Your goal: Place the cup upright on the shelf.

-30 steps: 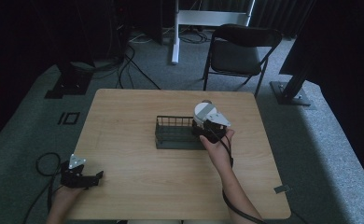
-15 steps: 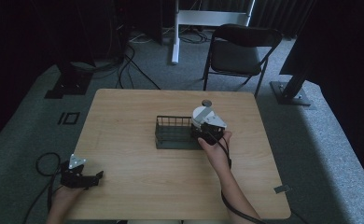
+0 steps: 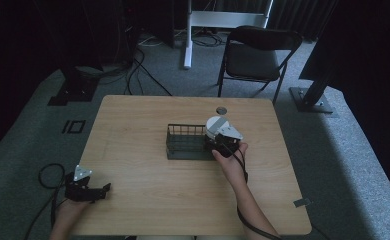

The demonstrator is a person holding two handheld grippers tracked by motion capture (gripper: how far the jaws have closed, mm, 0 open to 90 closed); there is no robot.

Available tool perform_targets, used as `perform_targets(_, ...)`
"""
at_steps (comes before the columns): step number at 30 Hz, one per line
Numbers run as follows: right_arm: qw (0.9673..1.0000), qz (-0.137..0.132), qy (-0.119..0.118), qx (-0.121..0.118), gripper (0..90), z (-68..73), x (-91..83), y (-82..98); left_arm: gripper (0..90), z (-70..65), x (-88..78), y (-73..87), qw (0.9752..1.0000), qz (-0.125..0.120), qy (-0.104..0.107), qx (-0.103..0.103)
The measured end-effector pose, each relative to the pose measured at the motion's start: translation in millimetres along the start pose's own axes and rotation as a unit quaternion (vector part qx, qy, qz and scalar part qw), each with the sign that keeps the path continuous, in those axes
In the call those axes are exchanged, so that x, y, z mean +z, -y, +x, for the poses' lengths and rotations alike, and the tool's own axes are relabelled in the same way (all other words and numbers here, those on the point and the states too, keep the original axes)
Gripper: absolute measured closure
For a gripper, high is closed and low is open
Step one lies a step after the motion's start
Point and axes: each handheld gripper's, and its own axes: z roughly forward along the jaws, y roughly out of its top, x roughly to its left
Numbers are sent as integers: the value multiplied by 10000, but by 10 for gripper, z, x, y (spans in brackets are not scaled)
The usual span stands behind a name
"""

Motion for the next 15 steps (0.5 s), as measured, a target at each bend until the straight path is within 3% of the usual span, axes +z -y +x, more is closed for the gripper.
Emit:
perform_targets(13, 9998, 4, -185, 34, 174, -40, -24, 6, 1, 0, 0, 0, 10000, 0, 0, -1)
perform_targets(15, 9996, -160, -213, -42, 128, -40, -65, 0, 0, 0, 0, 0, 10000, -1, 0, 0)
